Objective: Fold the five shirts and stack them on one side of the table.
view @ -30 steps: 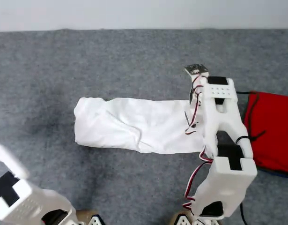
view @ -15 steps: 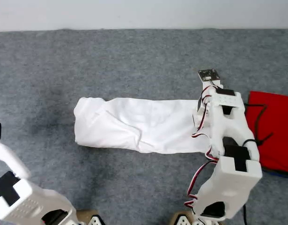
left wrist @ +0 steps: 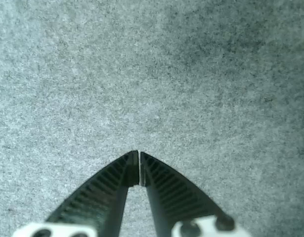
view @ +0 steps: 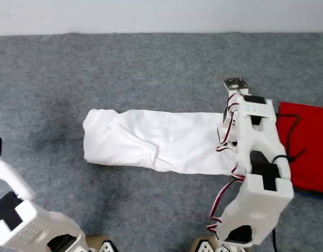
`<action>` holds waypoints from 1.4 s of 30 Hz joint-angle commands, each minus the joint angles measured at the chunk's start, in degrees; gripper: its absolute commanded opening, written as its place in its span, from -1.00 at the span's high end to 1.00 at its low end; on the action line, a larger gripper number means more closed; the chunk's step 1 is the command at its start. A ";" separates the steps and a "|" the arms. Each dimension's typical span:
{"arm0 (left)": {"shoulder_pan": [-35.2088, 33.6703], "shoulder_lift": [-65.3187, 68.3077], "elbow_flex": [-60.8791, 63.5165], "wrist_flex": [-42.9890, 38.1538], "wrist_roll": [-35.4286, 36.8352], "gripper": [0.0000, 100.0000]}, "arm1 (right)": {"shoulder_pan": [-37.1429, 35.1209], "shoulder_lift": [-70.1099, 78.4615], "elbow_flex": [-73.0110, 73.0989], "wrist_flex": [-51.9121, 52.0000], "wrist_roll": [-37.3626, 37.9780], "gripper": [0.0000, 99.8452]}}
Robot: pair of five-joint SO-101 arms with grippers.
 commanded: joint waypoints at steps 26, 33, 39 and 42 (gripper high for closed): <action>0.35 -3.69 -0.40 0.88 3.96 0.97 | -44.79 -4.53 -27.43 5.76 0.00 0.98; 0.44 -3.69 -0.40 0.79 4.84 0.97 | -48.40 11.30 -42.55 6.55 1.67 0.98; 0.44 -3.69 -0.31 0.00 4.84 0.97 | -50.86 20.44 -55.38 8.57 2.37 0.98; 0.44 -3.60 -0.31 0.00 4.92 0.97 | -51.56 24.04 -60.57 10.33 2.37 0.98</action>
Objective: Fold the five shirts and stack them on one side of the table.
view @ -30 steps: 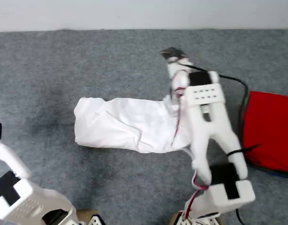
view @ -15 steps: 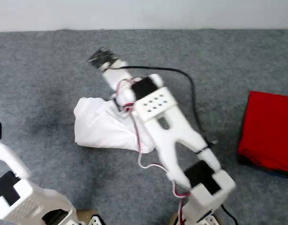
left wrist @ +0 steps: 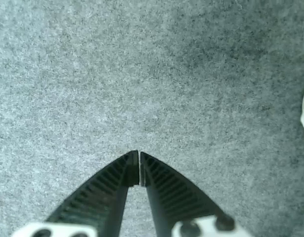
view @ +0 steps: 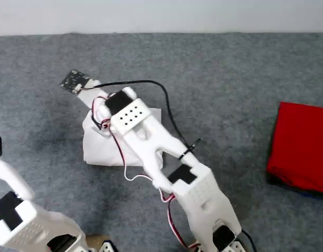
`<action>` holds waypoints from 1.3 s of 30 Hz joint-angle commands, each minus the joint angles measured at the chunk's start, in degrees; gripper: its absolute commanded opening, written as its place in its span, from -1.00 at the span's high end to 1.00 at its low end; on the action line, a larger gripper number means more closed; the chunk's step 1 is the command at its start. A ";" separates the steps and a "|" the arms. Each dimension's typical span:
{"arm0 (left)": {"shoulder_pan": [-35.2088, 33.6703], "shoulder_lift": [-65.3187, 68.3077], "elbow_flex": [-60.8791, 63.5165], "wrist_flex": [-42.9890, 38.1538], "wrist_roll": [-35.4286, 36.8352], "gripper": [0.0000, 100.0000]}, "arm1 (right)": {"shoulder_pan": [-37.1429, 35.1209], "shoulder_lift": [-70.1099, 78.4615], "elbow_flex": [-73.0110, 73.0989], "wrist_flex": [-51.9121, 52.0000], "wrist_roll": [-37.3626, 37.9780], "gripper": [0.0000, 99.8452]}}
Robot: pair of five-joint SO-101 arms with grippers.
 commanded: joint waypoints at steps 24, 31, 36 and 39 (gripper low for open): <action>0.44 -3.34 -0.22 -0.09 2.64 0.97 | 13.67 7.34 -27.60 24.92 10.73 0.98; 0.44 -3.60 -0.22 -0.09 2.64 0.97 | 12.18 17.98 -28.04 24.31 14.33 0.98; 0.26 -3.60 -0.22 -0.09 2.64 0.97 | 3.56 20.53 -31.12 25.10 13.89 0.98; 0.18 -3.69 -0.22 -0.09 2.64 0.97 | -2.07 19.21 -36.31 25.45 13.89 0.98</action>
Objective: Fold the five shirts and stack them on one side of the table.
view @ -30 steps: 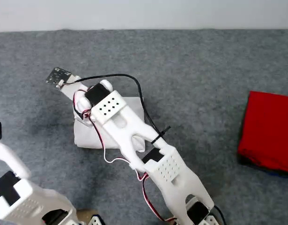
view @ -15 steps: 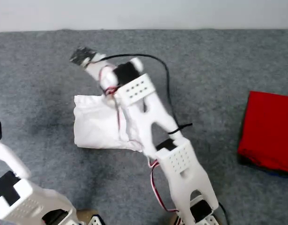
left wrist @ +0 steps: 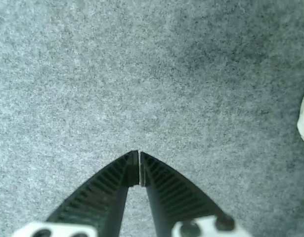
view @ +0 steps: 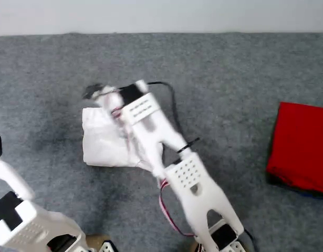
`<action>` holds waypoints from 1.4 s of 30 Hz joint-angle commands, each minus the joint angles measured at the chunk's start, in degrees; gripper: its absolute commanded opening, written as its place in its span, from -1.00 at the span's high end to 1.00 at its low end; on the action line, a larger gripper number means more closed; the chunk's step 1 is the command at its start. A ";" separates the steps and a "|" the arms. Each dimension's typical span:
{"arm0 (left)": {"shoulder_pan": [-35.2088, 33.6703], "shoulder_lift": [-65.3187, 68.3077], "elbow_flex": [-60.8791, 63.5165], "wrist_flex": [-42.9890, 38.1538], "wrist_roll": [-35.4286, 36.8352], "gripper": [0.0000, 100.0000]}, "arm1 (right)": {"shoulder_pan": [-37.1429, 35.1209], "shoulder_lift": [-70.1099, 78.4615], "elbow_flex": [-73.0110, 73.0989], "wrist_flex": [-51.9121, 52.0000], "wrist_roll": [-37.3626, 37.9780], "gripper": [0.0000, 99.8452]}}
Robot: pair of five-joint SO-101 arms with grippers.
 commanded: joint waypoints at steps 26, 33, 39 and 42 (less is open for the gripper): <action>-5.89 -3.69 -2.86 -0.09 0.53 0.97 | -14.02 -1.63 -6.33 2.42 -5.45 0.98; -10.37 -3.69 -5.41 0.00 0.26 0.97 | -18.07 -5.41 -4.57 2.42 -5.80 0.98; -10.20 -3.69 -5.41 0.18 -0.35 0.97 | -10.59 -13.58 -2.73 2.42 -5.71 0.98; -10.02 -3.69 -5.32 0.09 -0.35 0.97 | -8.40 -14.73 3.87 2.42 -5.80 0.98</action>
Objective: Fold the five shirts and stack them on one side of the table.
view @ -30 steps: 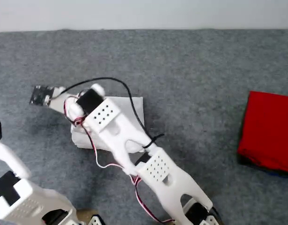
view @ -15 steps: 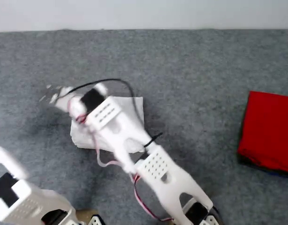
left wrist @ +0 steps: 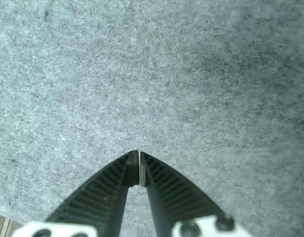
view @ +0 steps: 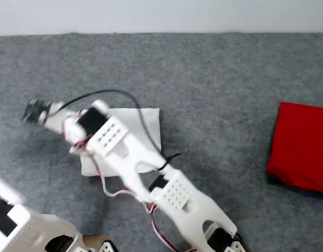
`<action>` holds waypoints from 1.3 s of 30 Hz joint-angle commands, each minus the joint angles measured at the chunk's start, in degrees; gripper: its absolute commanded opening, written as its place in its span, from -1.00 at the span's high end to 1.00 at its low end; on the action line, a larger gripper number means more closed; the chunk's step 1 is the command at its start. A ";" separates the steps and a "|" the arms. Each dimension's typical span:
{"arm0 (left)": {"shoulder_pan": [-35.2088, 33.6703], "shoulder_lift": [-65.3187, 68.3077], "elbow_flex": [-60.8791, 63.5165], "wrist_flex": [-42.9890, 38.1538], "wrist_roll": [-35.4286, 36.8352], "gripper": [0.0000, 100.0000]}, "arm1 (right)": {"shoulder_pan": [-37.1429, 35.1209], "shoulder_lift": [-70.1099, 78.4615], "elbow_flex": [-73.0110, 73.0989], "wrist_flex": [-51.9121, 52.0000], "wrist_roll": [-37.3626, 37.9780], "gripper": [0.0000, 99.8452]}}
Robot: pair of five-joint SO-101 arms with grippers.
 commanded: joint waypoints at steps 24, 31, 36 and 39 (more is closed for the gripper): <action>0.09 -3.16 -2.42 -0.09 -0.44 0.97 | -1.71 -13.67 20.04 1.80 -0.79 0.98; 0.09 -3.16 -2.42 -0.18 -0.44 0.97 | -2.59 -7.60 20.40 -6.73 -0.79 0.98; -0.09 -3.16 -2.15 -1.23 -0.44 0.97 | -6.02 -0.66 19.78 -5.76 -0.70 0.98; -0.26 -3.25 -2.15 -1.23 -0.53 0.97 | -5.49 -1.54 15.74 -0.48 -0.70 0.98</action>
